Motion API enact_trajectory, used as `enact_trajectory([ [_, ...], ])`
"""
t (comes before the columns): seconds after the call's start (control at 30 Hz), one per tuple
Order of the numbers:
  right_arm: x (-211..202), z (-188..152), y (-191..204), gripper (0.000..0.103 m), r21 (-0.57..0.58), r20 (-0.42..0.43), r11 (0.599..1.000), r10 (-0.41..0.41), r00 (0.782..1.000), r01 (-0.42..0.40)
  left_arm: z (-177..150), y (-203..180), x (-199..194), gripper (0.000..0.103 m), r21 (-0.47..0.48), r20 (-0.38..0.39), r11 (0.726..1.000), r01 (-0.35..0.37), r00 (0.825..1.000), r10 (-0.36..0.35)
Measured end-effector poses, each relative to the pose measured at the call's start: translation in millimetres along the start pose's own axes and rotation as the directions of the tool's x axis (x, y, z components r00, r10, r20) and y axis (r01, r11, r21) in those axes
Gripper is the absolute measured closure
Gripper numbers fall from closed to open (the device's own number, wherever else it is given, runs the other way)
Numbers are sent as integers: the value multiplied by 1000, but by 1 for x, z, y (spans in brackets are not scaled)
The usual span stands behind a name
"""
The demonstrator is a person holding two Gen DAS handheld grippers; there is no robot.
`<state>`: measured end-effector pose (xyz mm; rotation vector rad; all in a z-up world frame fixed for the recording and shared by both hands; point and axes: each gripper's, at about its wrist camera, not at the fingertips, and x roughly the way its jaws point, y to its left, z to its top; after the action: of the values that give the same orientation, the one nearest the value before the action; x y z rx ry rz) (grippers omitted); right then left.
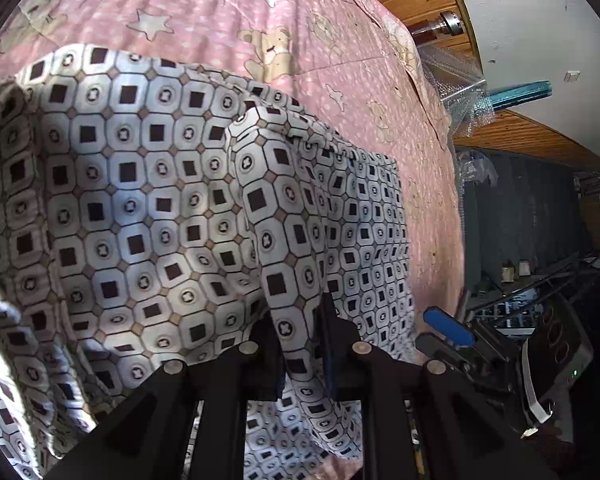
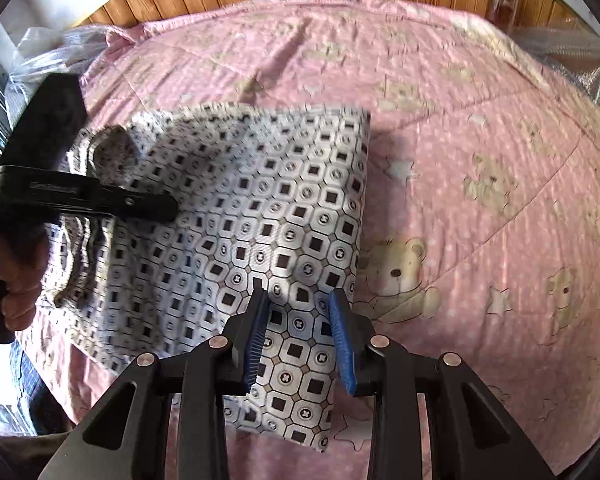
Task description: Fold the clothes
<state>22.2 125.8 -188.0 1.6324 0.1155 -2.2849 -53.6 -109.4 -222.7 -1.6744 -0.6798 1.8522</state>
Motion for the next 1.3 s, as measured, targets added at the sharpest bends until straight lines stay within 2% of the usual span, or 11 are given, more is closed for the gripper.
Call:
enact_trajectory([
  [0.2, -7, 3, 3, 71, -83, 14, 995, -52, 999, 53, -13, -8, -1, 91, 16, 37, 991, -130, 991, 129],
  [0.3, -27, 3, 6, 71, -117, 70, 992, -28, 997, 37, -21, -13, -21, 79, -16, 89, 979, -202, 975, 203],
  [0.4, 12, -2, 9, 70, -157, -68, 988, -16, 998, 5, -51, -19, -44, 67, 15, 184, 992, -128, 975, 124],
  [0.47, 10, 2, 11, 67, -161, -58, 987, -3, 998, -7, -69, -9, -22, 64, 2, 59, 983, -185, 981, 185],
  [0.63, -37, 44, 52, 53, -206, 37, 970, 141, 989, -131, -98, 4, -78, 63, -100, 191, 985, -144, 968, 161],
  [0.77, -13, 86, 123, 40, -224, -33, 908, 356, 934, -354, -123, 24, -126, 49, -107, 286, 969, -223, 926, 245],
  [0.9, 59, 96, 142, 41, 7, -187, 895, 440, 879, -446, -131, 40, -110, 49, -110, 257, 966, -233, 933, 254],
  [1.07, 78, 93, 147, 41, 142, -172, 853, 521, 836, -503, -129, 36, -77, 49, -42, 279, 946, -322, 905, 320],
  [1.2, 90, 99, 149, 41, 262, -144, 777, 618, 773, -572, -130, 44, -78, 49, -17, 305, 965, -262, 918, 255],
  [1.23, 92, 99, 148, 41, 290, -136, 763, 630, 764, -577, -129, 46, -79, 49, -13, 301, 969, -245, 924, 237],
  [1.3, 86, 99, 156, 83, 209, -151, 844, 528, 836, -495, -128, 49, -80, 49, 4, 288, 978, -207, 937, 197],
])
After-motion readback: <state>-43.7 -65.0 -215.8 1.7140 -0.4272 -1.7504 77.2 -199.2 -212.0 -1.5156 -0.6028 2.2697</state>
